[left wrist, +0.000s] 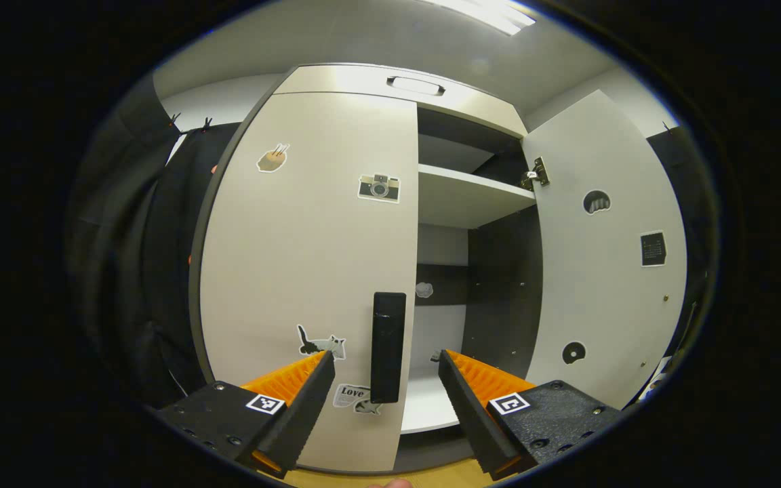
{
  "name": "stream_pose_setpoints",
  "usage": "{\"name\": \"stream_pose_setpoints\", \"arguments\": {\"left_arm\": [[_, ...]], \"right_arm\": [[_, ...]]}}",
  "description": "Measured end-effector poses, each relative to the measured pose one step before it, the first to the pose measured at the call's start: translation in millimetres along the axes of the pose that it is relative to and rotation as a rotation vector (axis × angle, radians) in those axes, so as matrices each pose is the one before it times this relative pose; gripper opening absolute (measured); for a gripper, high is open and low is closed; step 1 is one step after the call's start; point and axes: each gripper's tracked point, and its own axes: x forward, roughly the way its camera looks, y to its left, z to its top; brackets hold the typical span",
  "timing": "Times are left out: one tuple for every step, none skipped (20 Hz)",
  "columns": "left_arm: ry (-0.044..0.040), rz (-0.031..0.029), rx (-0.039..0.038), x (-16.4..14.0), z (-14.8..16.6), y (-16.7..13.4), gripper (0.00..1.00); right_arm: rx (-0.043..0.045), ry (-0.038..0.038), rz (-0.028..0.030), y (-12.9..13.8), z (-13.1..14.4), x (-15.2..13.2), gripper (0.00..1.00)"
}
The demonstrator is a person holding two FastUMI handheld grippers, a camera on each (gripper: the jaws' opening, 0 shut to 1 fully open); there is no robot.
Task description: Open the right door of the double-door shoe cabinet with the right hand, and open the left door with the left hand.
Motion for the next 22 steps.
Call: {"name": "stream_pose_setpoints", "arguments": {"left_arm": [[0.00625,0.00201,0.00592,10.7,-2.31,-1.02,0.91],[0.01254,0.00461,0.00604,8.7,-3.94,-0.72,0.94],[0.01147,0.0063,0.00601,7.76,-3.14,0.79,0.94],[0.00639,0.00991,0.00151,5.89,-3.09,0.78,0.95],[0.00667,0.00653,-0.0011,5.05,-2.92,-0.59,0.95],[0.00632,0.00143,-0.003,3.66,-2.74,-0.28,0.95],[0.00321,0.0032,-0.00375,3.91,-2.07,-0.22,0.95],[0.00114,0.00474,-0.00143,3.64,-0.79,0.52,0.92],[0.00527,0.00517,-0.00177,4.13,-2.4,0.93,0.95],[0.01406,0.01606,-0.00014,3.49,-3.56,2.95,0.95],[-0.00765,0.00803,0.00715,-0.32,2.32,1.51,0.97],[0.00711,0.00108,0.00358,1.02,-0.39,0.74,0.9],[0.00509,0.00637,0.00325,-1.4,-0.3,1.33,0.87],[0.00141,0.00665,-0.00827,0.93,-0.01,2.82,0.86],[-0.00017,0.00952,-0.0091,0.06,0.51,2.96,0.84],[-0.00262,-0.00978,-0.02064,0.83,0.1,-0.08,0.77],[-0.00385,-0.09201,-0.04582,-1.0,-0.07,-18.51,0.69],[-0.00136,0.00555,-0.01025,-9.07,2.97,1.07,0.5],[0.00926,-0.00401,0.02138,8.71,-5.21,1.92,0.3],[0.00228,0.00286,0.02029,-0.17,-0.2,2.0,0.25],[0.00263,0.00247,0.02435,0.05,0.87,-1.81,0.23],[0.0037,-0.00192,0.0179,-1.99,-0.11,0.36,0.22]], "right_arm": [[-0.00442,-0.00152,-0.0108,-2.92,1.16,-2.45,0.99],[-0.00252,-0.00245,-0.00732,-2.55,0.63,-1.49,0.99],[-0.00125,-0.00117,-0.00915,-2.65,0.69,-2.1,0.99],[0.00005,-0.00212,-0.00629,-2.95,-0.08,-0.54,0.99],[0.00019,-0.00215,-0.00398,-1.76,1.89,0.09,0.99],[0.00139,-0.00195,-0.00427,-2.37,-0.19,-0.15,0.99],[0.00108,0.00221,-0.0053,-2.59,-0.86,-0.38,0.99],[0.00271,0.00158,-0.0051,-3.12,-1.3,0.22,0.99],[0.00398,0.00413,-0.00625,-2.07,-0.63,0.25,0.99],[0.0041,0.00577,-0.00564,-2.6,-1.24,0.78,0.99],[0.0042,0.00461,-0.00731,-1.76,-1.54,0.25,0.99],[0.00376,0.00374,-0.00597,-2.59,-0.94,0.66,0.99],[0.00225,0.00511,-0.00529,-1.91,-0.93,0.31,0.99],[0.00174,0.00353,-0.00521,-0.7,-0.05,0.86,0.99],[0.00126,0.00423,-0.00332,-0.52,-0.32,-0.37,0.99],[-0.0002,0.00436,0.00008,1.18,-1.16,-0.97,0.99],[-0.00212,0.00554,0.00158,0.72,-0.56,-0.5,0.99],[-0.00424,0.00596,0.00109,0.73,-1.46,-0.69,0.99],[-0.00646,0.00709,-0.00122,0.92,-1.79,-0.65,0.99],[-0.00643,0.00573,-0.00152,1.83,-1.96,-1.51,0.99],[-0.00476,0.00313,0.00055,1.6,-1.1,-0.73,0.99],[-0.00189,0.0016,0.00365,2.15,-1.33,-0.79,0.99]]}}
